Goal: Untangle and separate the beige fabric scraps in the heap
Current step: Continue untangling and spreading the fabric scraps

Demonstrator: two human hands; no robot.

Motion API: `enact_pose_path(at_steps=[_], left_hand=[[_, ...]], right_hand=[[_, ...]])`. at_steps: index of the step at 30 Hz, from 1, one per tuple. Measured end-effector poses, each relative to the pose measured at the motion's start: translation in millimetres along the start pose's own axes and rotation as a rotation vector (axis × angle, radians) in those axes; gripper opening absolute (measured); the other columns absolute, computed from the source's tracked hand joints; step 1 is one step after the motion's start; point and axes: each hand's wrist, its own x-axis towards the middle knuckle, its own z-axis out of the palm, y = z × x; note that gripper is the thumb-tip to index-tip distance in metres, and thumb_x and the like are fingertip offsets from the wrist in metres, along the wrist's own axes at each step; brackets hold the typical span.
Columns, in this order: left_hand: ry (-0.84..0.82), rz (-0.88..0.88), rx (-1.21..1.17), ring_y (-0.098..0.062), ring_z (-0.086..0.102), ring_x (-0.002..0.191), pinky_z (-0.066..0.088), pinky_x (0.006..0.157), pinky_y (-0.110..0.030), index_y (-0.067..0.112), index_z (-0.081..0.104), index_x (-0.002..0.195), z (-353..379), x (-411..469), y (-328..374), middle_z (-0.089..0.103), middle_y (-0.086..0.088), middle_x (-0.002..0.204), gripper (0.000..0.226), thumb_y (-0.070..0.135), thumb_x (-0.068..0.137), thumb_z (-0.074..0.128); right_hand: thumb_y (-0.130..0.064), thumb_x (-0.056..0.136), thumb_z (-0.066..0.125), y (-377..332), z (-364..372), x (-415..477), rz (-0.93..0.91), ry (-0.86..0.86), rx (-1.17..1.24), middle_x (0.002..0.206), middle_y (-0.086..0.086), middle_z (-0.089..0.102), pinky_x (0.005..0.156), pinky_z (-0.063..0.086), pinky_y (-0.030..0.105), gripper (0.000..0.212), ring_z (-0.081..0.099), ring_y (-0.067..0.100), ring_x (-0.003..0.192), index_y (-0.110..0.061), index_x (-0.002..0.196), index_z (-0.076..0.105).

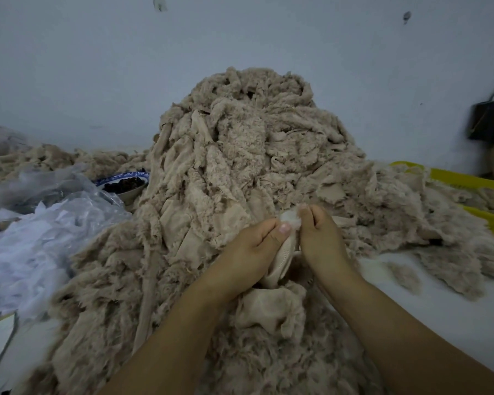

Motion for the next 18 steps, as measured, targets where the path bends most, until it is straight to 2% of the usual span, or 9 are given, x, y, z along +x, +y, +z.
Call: enact_pose_path(at_steps=[2,4,6,8,10,12,15,17,18], left_hand=[[-0.022,0.032,-0.07,0.003,0.043,0.048,0.037,0.051,-0.014,0.045,0.058,0.062,-1,-3,4,0.048,0.018,0.051,0.039,0.047,0.099,0.045],[-0.008,0.052,-0.18,-0.001,0.051,0.054,0.043,0.055,-0.017,0.039,0.064,0.07,-5,-6,7,0.056,0.014,0.059,0.036,0.051,0.098,0.046],[0.181,0.016,-0.183,-0.011,0.056,0.063,0.047,0.06,-0.026,0.03,0.066,0.079,-11,-1,5,0.061,0.002,0.069,0.035,0.049,0.1,0.045],[0.407,-0.04,-0.182,-0.013,0.058,0.068,0.048,0.063,-0.026,0.024,0.064,0.084,-13,5,-1,0.062,-0.004,0.075,0.031,0.039,0.103,0.044],[0.552,-0.106,-0.253,-0.004,0.063,0.068,0.05,0.062,-0.018,0.027,0.063,0.085,-13,9,-7,0.067,0.006,0.074,0.029,0.034,0.105,0.043],[0.648,-0.191,-0.325,-0.007,0.067,0.078,0.053,0.067,-0.022,0.029,0.064,0.09,-21,11,-14,0.07,0.01,0.079,0.027,0.036,0.106,0.043],[0.757,-0.324,-0.584,-0.011,0.067,0.072,0.053,0.057,-0.025,0.024,0.066,0.107,-35,13,-22,0.07,0.008,0.081,0.029,0.043,0.105,0.043],[0.76,-0.358,-0.778,-0.009,0.066,0.069,0.053,0.049,-0.022,0.018,0.061,0.125,-37,15,-21,0.068,0.005,0.088,0.038,0.043,0.105,0.041],[0.761,-0.362,-0.834,-0.01,0.064,0.072,0.054,0.051,-0.022,0.014,0.056,0.134,-37,15,-21,0.066,0.004,0.094,0.044,0.042,0.105,0.04]], right_hand=[[-0.025,0.105,0.039,5,-10,10,0.124,0.057,0.06,0.081,0.006,0.056,0.063,0.043,0.029,0.028,0.053,0.02,0.074,-0.013,0.084,0.055],[-0.02,0.104,0.039,11,-34,23,0.266,0.19,0.114,0.07,0.002,0.049,0.052,0.037,0.027,0.028,0.046,0.02,0.065,-0.017,0.079,0.052],[-0.021,0.101,0.04,13,-42,22,0.213,0.211,0.076,0.06,-0.003,0.041,0.051,0.027,0.03,0.034,0.04,0.017,0.063,-0.021,0.067,0.043],[-0.027,0.098,0.045,3,-25,7,0.08,0.01,0.022,0.049,-0.011,0.038,0.046,0.022,0.025,0.042,0.034,0.005,0.049,-0.028,0.057,0.037],[-0.027,0.097,0.053,-1,-8,-7,-0.041,-0.202,0.019,0.047,-0.014,0.036,0.043,0.024,0.017,0.05,0.032,0.002,0.043,-0.031,0.051,0.034],[-0.029,0.096,0.059,-3,-4,-10,-0.139,-0.262,0.05,0.063,-0.015,0.044,0.052,0.036,0.011,0.045,0.041,0.0,0.051,-0.031,0.057,0.037],[-0.061,0.093,0.049,-6,-14,-12,-0.164,-0.266,0.154,0.085,-0.008,0.052,0.073,0.05,0.017,0.031,0.053,0.001,0.069,-0.032,0.082,0.052],[-0.084,0.079,0.042,-12,-16,-21,-0.175,-0.435,0.18,0.088,-0.02,0.062,0.073,0.05,0.012,0.039,0.061,-0.004,0.078,-0.049,0.092,0.056],[-0.087,0.075,0.044,-13,-13,-26,-0.184,-0.559,0.111,0.092,-0.03,0.063,0.068,0.048,0.008,0.04,0.062,-0.008,0.082,-0.055,0.095,0.056]])
